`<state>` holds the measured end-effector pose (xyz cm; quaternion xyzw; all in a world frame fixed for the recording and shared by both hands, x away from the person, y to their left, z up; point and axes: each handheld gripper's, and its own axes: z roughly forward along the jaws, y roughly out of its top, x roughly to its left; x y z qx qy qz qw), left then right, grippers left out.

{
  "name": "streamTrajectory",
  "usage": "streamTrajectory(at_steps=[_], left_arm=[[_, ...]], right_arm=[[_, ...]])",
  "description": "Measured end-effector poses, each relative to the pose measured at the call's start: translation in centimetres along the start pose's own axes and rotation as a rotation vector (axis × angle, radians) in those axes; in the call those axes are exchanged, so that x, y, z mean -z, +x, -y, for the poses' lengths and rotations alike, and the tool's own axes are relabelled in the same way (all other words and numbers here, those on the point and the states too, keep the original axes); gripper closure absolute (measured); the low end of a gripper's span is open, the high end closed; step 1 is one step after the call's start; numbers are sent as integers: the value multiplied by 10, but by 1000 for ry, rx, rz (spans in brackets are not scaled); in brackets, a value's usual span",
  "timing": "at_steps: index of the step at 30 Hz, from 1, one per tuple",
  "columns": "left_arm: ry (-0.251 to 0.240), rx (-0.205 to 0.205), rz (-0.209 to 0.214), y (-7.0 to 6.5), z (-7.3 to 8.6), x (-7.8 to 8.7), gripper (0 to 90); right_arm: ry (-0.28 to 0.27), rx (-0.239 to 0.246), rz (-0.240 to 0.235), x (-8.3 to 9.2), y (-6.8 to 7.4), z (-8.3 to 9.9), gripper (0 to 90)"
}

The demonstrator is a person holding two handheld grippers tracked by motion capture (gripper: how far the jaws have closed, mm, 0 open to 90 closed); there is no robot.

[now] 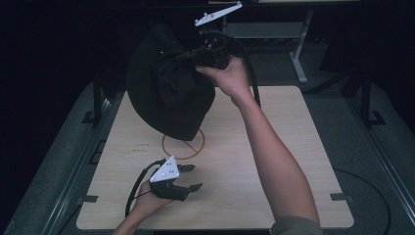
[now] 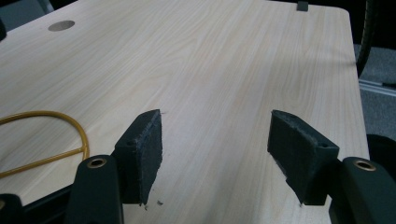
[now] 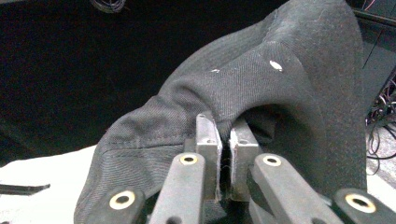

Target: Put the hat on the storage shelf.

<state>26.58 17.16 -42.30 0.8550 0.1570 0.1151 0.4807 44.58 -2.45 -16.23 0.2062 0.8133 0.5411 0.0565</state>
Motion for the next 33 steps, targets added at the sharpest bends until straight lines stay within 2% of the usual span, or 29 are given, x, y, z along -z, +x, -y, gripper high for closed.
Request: streamTrajectory(at_steps=[14,17,22,28,30,31,32,33], left_arm=[[13,-25,9,-6,-1,-3,338],[13,-30,10,-6,-2,-3,338],[7,-38,9,-9,-3,-3,338],[15,-47,4,-10,-3,-4,337],[16,-40,9,-11,-3,-4,334],[13,-46,13,-12,-2,-4,334],[15,-48,14,-14,-2,-4,334],[16,-60,9,-15,-2,-3,334]], right_arm=[[-6,-42,-12,-30,-10,0,853],[19,-46,-12,-40,-9,-1,852],[32,-59,-16,-51,-11,-2,850],[72,-47,-11,-68,-13,-5,846],[91,-48,-6,-73,-14,-5,827],[98,-46,3,-75,-16,-5,785],[99,-51,26,-77,-17,-5,690],[106,-55,38,-78,-18,-6,670]])
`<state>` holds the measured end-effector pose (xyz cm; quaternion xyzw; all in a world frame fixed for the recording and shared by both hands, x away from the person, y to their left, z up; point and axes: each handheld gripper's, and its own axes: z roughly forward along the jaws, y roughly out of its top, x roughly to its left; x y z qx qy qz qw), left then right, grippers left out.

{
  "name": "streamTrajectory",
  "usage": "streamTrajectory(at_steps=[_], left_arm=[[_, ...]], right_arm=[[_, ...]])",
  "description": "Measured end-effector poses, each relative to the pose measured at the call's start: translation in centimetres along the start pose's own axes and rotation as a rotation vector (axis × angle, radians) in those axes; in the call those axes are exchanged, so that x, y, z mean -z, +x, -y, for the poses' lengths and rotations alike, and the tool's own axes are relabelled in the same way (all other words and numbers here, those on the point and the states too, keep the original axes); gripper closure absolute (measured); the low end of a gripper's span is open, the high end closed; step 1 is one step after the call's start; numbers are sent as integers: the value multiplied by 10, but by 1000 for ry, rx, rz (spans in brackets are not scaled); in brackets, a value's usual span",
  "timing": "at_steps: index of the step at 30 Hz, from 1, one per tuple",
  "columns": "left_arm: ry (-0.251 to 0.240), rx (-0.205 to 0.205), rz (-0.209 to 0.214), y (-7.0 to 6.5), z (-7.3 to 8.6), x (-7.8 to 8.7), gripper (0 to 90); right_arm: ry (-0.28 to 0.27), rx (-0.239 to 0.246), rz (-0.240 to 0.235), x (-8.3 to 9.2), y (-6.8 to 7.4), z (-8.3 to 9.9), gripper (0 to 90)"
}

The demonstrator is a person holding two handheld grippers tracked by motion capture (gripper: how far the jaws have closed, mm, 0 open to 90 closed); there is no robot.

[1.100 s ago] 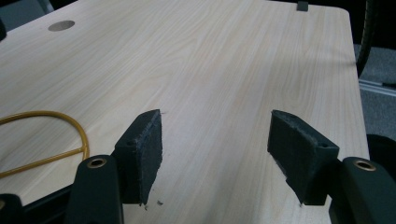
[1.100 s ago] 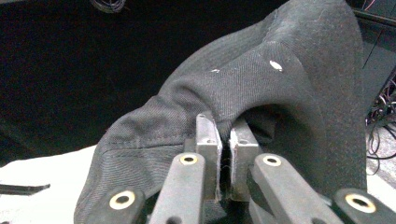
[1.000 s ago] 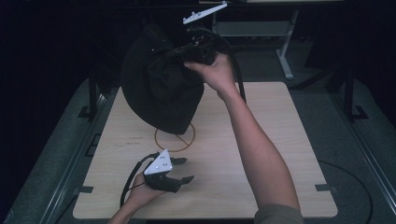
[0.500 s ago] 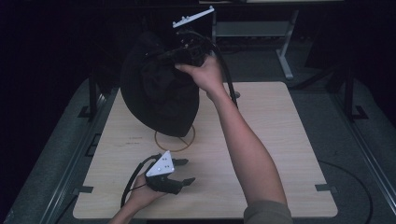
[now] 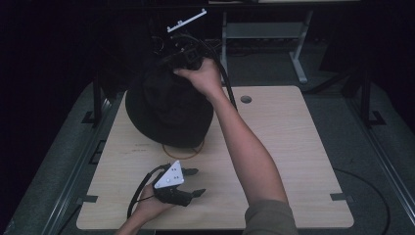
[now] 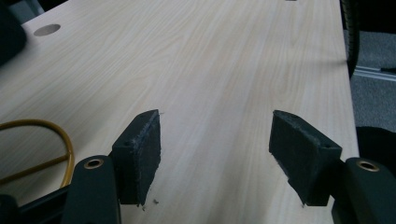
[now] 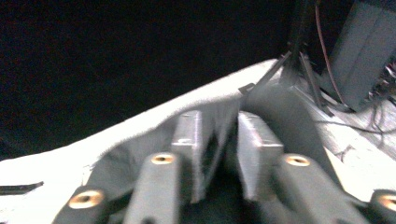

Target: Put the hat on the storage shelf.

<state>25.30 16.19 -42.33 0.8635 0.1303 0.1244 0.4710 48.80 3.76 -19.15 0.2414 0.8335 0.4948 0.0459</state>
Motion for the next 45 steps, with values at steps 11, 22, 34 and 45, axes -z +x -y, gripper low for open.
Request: streamTrajectory(at_steps=[11,22,34,45], left_arm=[[1,3,7,-2,0,-2,332],[-3,8,20,-3,0,-6,328],[11,22,32,-4,2,-7,321],[6,21,32,-2,2,-6,317]], right_arm=[[-21,-33,-15,22,-8,24,555],[-64,-53,27,61,-18,58,460],[-98,-78,56,94,-23,82,361],[-96,-99,86,118,-26,104,335]])
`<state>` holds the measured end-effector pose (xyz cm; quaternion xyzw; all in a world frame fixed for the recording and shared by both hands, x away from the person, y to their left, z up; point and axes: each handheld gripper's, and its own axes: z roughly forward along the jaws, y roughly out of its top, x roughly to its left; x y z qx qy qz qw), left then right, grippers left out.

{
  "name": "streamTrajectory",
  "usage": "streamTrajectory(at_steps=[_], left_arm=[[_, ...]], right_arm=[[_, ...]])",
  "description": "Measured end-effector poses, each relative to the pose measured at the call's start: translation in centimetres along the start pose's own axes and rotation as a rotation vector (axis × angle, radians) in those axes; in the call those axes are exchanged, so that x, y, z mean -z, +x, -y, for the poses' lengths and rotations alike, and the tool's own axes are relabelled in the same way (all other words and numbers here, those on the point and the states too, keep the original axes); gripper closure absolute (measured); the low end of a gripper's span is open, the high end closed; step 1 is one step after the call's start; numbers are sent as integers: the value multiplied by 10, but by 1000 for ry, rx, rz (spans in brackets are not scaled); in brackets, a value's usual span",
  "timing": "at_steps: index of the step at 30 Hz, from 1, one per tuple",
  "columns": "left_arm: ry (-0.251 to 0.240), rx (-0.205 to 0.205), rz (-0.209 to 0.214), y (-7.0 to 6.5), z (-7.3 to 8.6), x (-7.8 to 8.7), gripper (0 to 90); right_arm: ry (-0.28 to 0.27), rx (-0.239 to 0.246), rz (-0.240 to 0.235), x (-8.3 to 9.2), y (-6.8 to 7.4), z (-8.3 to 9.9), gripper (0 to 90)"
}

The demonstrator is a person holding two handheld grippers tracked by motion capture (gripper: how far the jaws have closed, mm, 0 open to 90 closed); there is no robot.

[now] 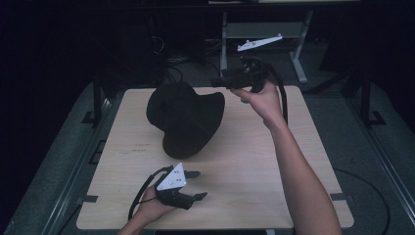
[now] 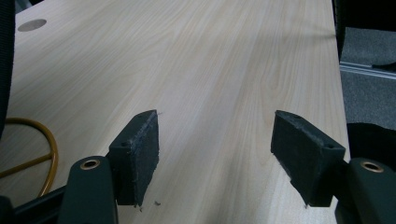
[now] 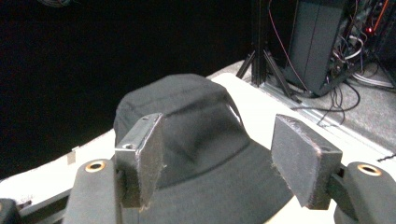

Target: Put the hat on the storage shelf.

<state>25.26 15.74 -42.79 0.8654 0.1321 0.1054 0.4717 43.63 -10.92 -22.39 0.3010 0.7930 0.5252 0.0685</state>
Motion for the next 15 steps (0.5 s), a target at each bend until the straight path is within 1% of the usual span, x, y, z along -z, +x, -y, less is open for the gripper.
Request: streamTrajectory(at_steps=[6,8,9,10,11,15], left_arm=[[8,-8,-3,0,1,0,314],[10,-7,-2,0,1,0,313],[6,0,-2,0,1,-1,313],[6,0,-2,0,1,-1,313],[6,-2,-2,-1,1,-1,312],[2,-1,-3,-1,1,-2,309]], right_arm=[[-4,-4,24,15,-2,12,319],[-5,-8,27,20,-4,16,316],[-6,-14,35,24,-5,21,309],[-6,-14,35,24,-5,21,309],[-8,-25,38,28,-6,25,299],[-6,-30,44,34,-7,34,288]])
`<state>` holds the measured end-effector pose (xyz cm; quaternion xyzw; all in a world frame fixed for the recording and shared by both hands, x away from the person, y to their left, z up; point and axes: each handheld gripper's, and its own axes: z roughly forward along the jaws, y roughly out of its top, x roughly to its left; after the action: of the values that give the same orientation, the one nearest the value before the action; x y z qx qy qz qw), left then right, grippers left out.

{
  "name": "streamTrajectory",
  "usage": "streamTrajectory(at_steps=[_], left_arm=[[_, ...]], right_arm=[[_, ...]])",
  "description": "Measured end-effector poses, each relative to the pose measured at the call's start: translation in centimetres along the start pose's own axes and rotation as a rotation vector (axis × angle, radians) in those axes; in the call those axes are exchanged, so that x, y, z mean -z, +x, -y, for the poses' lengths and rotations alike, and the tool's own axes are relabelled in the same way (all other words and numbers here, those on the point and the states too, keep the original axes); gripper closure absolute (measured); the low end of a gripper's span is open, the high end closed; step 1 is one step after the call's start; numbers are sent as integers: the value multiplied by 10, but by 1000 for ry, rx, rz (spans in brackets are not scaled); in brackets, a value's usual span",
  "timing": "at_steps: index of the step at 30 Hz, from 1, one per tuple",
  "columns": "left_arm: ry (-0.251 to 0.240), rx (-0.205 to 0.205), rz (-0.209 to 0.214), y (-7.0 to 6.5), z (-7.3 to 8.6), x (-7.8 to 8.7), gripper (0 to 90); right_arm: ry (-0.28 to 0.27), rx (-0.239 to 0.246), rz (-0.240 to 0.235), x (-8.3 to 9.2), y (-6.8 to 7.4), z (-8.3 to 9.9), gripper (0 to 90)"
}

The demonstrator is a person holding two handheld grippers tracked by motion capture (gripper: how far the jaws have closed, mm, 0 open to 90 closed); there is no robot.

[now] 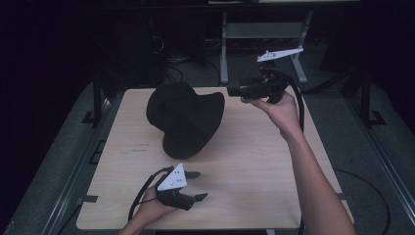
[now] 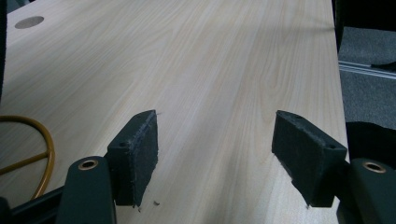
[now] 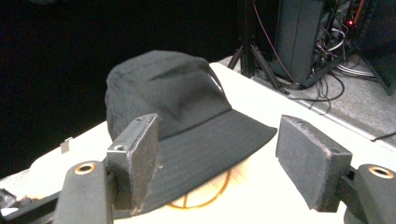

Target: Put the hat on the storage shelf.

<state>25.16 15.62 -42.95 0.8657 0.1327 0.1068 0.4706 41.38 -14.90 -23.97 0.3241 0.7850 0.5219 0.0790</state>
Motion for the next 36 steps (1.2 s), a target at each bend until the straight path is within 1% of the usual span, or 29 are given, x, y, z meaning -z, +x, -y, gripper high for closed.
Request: streamTrajectory(at_steps=[5,6,7,8,9,10,12,13,18,19,22,23,24,25,26,27,28,29,33,36], left_arm=[[-3,4,2,0,0,0,305],[-3,1,0,0,0,0,304],[0,-4,0,0,0,0,304],[3,-5,0,0,0,0,302],[3,-5,0,0,0,0,302],[-2,2,0,-1,0,-1,302],[-1,4,1,-1,0,-1,301],[1,-2,-2,-1,0,0,301],[1,2,-1,-1,1,0,296],[1,2,-1,-1,1,0,295],[6,-3,-2,-1,1,0,293],[6,-3,-2,-1,1,0,292],[7,-4,-3,-1,1,0,291],[7,-4,-3,-1,1,0,291],[5,-1,-1,-1,1,0,290],[8,-3,-1,-1,1,1,290],[10,-6,-3,-1,1,1,289],[11,-5,-4,-1,1,1,289],[5,6,-3,-1,1,2,286],[0,12,-3,-1,1,2,284]], right_arm=[[1,-20,20,11,-3,17,267],[-2,-30,21,15,-5,23,265],[-2,-30,21,15,-5,23,265],[0,-32,30,19,-6,29,262],[0,-32,30,19,-6,29,262],[-1,-41,33,22,-7,34,260],[0,-45,34,24,-7,37,258],[0,-49,37,25,-8,39,258],[-6,-63,48,35,-10,53,252],[-6,-63,48,35,-10,53,252],[-11,-70,57,40,-11,63,242],[-11,-70,57,40,-11,63,242],[-10,-73,61,42,-12,68,237],[-10,-73,61,42,-12,68,237],[-11,-72,67,44,-12,73,235],[-11,-72,67,44,-12,73,235],[-10,-80,69,46,-12,78,229],[-10,-80,69,46,-12,78,229],[-5,-88,79,49,-13,88,219],[0,-111,84,53,-15,100,209]])
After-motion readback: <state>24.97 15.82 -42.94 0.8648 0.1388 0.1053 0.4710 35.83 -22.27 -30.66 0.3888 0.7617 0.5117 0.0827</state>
